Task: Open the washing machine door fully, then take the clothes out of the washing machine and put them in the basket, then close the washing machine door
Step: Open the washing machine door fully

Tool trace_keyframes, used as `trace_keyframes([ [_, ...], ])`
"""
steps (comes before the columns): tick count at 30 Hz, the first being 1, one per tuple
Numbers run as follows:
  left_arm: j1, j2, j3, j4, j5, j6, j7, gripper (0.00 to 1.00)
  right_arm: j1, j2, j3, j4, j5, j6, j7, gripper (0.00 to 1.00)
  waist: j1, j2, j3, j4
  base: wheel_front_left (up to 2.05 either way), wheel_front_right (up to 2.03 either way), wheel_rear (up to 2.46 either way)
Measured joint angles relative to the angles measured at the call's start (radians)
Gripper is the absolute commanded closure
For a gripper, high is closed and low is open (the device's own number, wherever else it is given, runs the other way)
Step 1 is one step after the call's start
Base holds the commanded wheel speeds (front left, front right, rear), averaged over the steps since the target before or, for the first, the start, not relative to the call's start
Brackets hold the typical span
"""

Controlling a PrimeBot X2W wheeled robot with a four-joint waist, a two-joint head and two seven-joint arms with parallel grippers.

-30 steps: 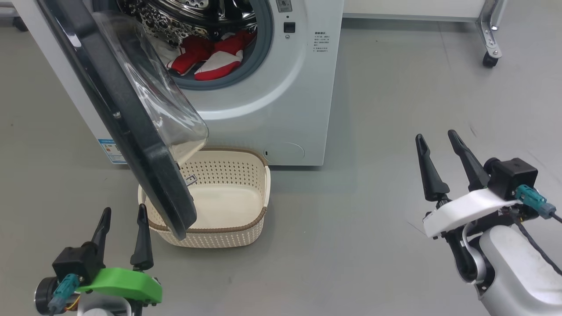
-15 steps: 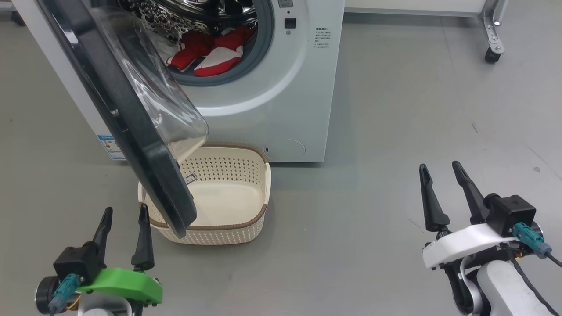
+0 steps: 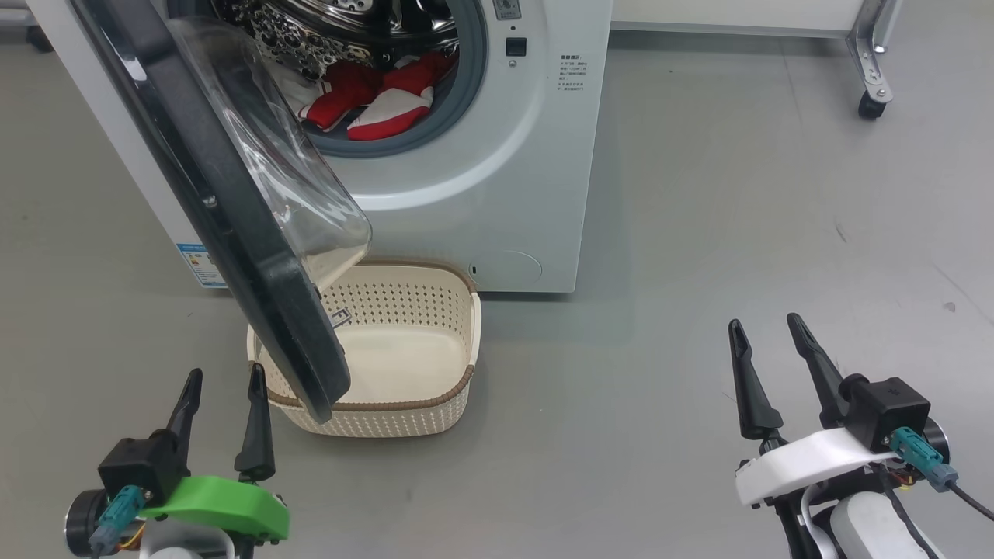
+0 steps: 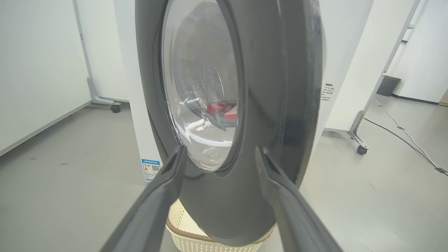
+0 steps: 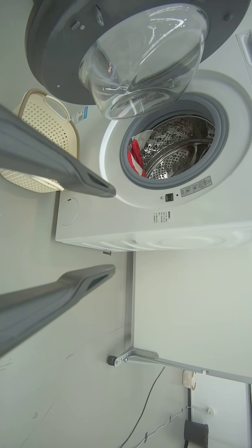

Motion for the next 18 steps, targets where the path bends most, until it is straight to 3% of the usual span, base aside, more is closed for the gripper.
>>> trace_keyframes([
  [18,0.01,-0.002,0.0,0.011,0.009,-0.007,0.0,0.0,0.04,0.028,-0.024,-0.013,-0.03,0.0,0.0,0.0,0.0001,0.0,-0.015,0.002,0.0,0.0,0.0],
])
